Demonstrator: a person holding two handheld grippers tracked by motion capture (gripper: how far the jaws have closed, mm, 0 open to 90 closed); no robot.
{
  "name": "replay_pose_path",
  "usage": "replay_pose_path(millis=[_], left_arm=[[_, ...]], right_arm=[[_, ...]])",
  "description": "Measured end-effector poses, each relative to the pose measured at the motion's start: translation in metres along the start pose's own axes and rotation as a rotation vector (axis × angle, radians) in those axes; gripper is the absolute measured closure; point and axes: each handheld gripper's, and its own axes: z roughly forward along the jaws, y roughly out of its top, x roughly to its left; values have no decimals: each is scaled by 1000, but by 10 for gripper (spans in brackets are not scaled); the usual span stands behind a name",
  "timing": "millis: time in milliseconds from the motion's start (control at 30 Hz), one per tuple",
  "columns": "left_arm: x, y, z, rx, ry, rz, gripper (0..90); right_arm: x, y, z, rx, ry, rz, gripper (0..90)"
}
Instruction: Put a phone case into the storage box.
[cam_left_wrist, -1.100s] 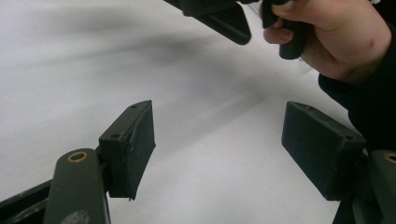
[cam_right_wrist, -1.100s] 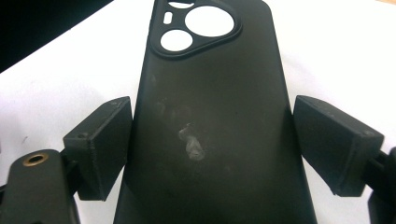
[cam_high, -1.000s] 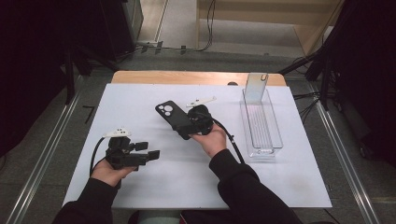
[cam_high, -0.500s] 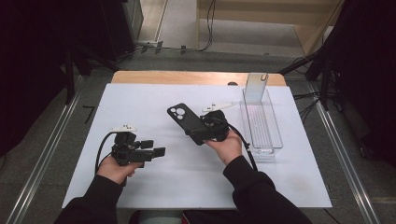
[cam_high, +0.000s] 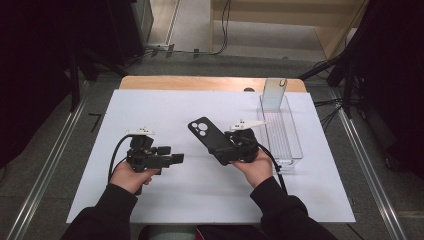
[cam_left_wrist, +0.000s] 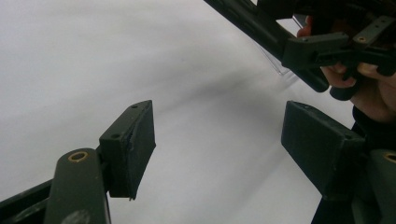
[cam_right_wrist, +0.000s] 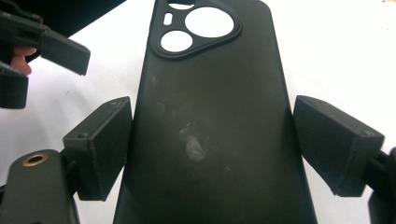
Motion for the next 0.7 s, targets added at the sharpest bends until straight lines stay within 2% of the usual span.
replay_pose_path(millis=[267,367,600,700], left_arm=[[-1,11,3,-17,2,-19,262],[-1,14,5,-22,-13,-23,262],[-3,25,8,-28,7,-52,265],[-4,31,9,-30,22,-47,265]], right_arm=[[3,-7,-8,-31,-18,20,132],[3,-9,-8,-29,-21,33,132],[6,-14,-5,-52,-35,62,132],[7,-16,-1,-54,-44,77,132]])
